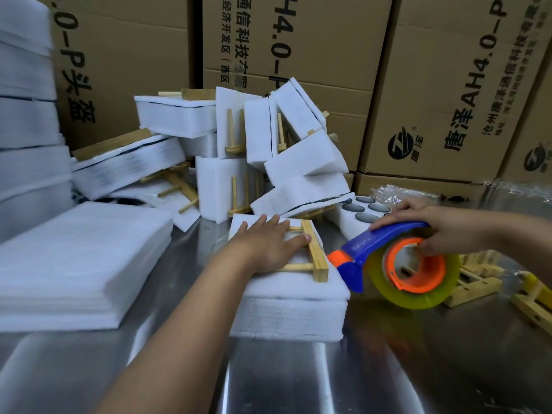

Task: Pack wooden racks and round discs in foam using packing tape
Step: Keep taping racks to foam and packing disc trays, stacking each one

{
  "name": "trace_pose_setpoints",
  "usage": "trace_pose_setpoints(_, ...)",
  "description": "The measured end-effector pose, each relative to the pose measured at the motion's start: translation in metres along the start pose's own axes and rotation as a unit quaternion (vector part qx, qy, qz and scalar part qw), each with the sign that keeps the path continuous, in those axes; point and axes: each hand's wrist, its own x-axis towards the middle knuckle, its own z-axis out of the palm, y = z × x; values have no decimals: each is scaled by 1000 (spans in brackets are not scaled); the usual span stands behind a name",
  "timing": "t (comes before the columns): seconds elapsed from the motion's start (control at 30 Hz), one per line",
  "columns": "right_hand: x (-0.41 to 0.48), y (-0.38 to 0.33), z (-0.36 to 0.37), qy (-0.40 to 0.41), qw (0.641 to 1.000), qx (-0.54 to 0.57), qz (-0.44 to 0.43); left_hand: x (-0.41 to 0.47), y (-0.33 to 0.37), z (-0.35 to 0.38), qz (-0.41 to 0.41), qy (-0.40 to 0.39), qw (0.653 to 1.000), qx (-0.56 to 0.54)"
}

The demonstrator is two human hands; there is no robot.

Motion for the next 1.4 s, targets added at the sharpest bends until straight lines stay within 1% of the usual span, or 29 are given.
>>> trace_pose_setpoints(0.07,1,0,2,-10,1000,15,8,-1,0,0,1,2,1000,-3)
trace_pose_setpoints(0.23,-1,4,5,4,999,50,9,0,-2,0,5,1,1000,-5)
trace_pose_setpoints(0.3,-6,6,6,7,999,38,8,0,-2,0,5,-1,1000,-6)
trace_pose_setpoints(0.4,-16,6,11,22,1000,-17,-3,0,-3,1,7,-1,1000,-10)
trace_pose_setpoints(0.47,-23,8,15,58,998,-28,-15,0,-4,1,9,1,1000,-11)
trace_pose_setpoints(0.53,-32,7,20,134,990,-27,-24,1,-4,1,9,0,1000,-11)
trace_pose_setpoints(0.6,-43,5,29,223,973,-61,-6,1,-4,1,10,-3,1000,-8)
trace_pose_setpoints(0.63,-47,3,35,249,964,-95,17,1,-4,1,11,-3,1000,-7)
trace_pose_setpoints(0.7,-57,-6,52,251,947,-187,70,0,-4,1,10,-3,1000,-10)
trace_pose_setpoints(0.77,-67,-12,71,259,929,-247,97,0,-4,1,9,-3,1000,-11)
trace_pose_setpoints(0.8,-73,-11,78,289,922,-241,87,0,-4,1,9,-4,1000,-10)
trace_pose_setpoints(0.87,-84,-18,94,373,898,-225,57,0,-4,0,9,-8,1000,-8)
trace_pose_setpoints(0.9,-88,-22,102,395,890,-224,43,-1,-3,-1,10,-9,1000,-7)
trace_pose_setpoints(1.03,-91,-29,131,413,893,-177,-30,-2,-4,-1,15,-11,1000,1)
trace_pose_setpoints(1.1,-91,-26,139,413,898,-147,-41,-2,-4,0,17,-9,1000,3)
trace_pose_setpoints(1.17,-88,-22,142,425,895,-132,-34,-3,-4,-1,13,-7,1000,-8)
trace_pose_setpoints(1.2,-87,-23,139,432,891,-137,-16,-3,-4,-1,10,-6,1000,-14)
trace_pose_setpoints(1.27,-84,-26,134,427,895,-120,36,-3,-4,-1,8,-6,1000,-21)
trace_pose_setpoints(1.33,-81,-34,128,432,894,-106,59,-3,-3,-1,9,-7,1000,-24)
trace_pose_setpoints(1.4,-76,-53,121,448,891,-74,21,-3,-3,-1,7,-9,1000,-21)
